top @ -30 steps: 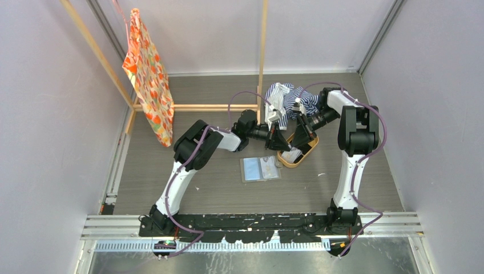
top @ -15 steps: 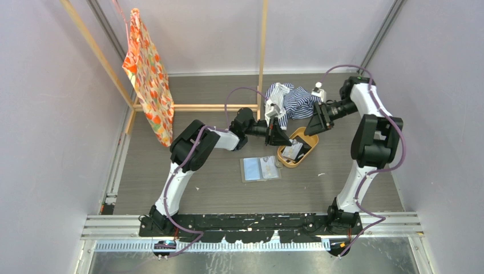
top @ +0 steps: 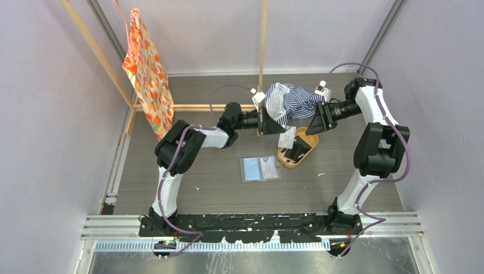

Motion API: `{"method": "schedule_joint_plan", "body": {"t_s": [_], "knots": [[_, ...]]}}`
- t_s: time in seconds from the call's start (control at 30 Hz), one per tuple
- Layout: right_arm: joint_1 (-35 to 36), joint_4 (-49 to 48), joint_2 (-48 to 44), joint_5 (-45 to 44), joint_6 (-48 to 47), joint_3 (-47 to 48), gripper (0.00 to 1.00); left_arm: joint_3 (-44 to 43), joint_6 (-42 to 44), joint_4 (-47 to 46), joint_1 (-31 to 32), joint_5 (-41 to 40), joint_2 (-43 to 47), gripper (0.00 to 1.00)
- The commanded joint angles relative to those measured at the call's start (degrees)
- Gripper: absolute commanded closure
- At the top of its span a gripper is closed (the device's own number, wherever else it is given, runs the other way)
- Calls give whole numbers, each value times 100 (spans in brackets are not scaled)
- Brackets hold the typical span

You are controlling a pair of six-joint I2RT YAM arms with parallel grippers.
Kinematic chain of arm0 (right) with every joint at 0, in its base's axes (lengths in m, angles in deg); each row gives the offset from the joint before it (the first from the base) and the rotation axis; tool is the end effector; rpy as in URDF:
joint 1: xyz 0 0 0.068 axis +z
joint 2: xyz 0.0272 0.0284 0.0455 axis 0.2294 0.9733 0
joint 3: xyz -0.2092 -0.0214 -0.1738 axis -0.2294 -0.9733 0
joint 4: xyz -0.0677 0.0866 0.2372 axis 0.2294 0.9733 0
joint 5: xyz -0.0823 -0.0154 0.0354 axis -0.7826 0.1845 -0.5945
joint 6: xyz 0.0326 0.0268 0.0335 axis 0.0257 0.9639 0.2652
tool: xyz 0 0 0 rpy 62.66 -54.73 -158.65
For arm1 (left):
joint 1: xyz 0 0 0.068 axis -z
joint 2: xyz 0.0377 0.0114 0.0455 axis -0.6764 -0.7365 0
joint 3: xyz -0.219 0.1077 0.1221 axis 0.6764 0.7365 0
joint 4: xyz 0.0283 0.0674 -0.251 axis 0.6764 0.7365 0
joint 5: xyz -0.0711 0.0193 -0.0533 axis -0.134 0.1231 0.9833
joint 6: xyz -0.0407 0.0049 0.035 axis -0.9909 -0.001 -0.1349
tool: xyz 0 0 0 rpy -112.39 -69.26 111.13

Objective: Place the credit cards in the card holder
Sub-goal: Insert the credit card into the card holder.

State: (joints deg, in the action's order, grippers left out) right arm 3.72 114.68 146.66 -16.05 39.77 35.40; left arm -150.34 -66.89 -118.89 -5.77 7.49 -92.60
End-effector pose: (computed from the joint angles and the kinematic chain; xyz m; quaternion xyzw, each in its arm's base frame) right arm 0.3274 -0.0257 0.2686 -0.2283 0.8561 0.4414 0.1420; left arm 0.3425 -0.2901 0.1990 0.2175 0.6423 -0.6811 0.2760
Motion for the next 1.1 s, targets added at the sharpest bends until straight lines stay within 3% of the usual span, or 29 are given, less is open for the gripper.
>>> {"method": "schedule_joint_plan", "body": {"t_s": [0.0,0.07,0.17,0.3,0.5,0.63,0.73,0.8,0.87,0.9,0.97,1.0,1.07], "knots": [[-4,-389,-594,112,329,-168,39,239,-2259,1063,-219,-459,668,100],[-4,-424,-684,203,412,-220,39,588,-3866,841,-274,-358,667,100],[5,-363,-752,433,430,-298,39,1321,-5638,-773,-298,-582,559,100],[228,-228,-818,671,339,-494,39,1981,-6979,-2277,-288,-911,393,100],[927,-699,-1058,488,622,-1033,38,2416,-6840,-2203,-300,-900,811,100],[954,-886,-1176,482,731,-1207,38,2750,-6534,-2166,-299,-947,903,100],[954,-1125,-1311,498,749,-1470,39,3091,-5435,-1979,-325,-984,1212,100],[1111,-1338,-1432,436,789,-1666,40,3397,-4147,-1391,-388,-996,1734,100],[1195,-1659,-1528,249,949,-1855,41,3733,-2441,-166,-402,-1207,2565,100],[1256,-1813,-1560,157,1017,-1941,42,3866,-1534,874,-383,-1419,3106,100],[1443,-2105,-1589,-84,1145,-2061,45,4087,175,2325,-251,-2130,4324,100],[1566,-2215,-1585,-241,1214,-2109,46,4238,1072,2621,-191,-2353,4770,100],[1845,-2430,-1535,-499,1327,-2195,50,4617,1576,2700,-191,-2718,5368,100]]}}
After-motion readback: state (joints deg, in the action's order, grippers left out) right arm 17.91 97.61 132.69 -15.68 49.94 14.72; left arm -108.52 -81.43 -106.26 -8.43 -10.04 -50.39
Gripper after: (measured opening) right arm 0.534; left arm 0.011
